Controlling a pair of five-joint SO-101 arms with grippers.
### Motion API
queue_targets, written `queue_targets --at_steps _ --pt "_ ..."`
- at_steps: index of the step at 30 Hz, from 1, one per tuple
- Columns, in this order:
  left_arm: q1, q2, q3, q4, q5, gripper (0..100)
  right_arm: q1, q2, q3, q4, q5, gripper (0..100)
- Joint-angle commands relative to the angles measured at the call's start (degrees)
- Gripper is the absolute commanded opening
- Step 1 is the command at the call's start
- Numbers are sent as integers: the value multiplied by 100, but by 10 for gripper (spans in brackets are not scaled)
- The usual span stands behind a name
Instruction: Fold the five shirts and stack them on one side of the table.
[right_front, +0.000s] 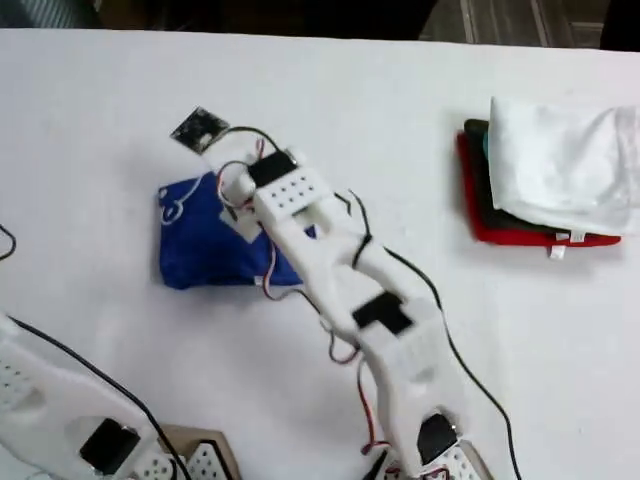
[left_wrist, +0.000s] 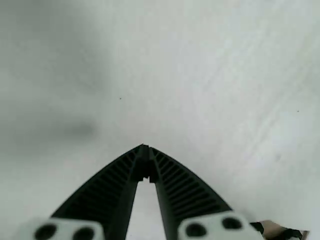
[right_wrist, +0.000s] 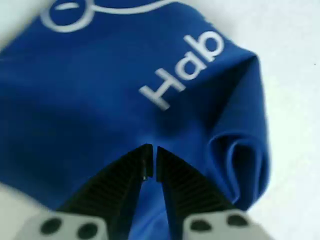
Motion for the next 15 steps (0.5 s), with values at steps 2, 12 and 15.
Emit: queue_targets --at_steps 2,12,15 --pt "-220 -369 -31 -44 -88 27 646 989 -1908 75 -35 22" --pt "308 -369 -13 53 -132 27 1323 2044 -4316 1473 -35 22" --pt "879 -369 -48 -9 211 27 1279 2035 -5134 2404 -35 22"
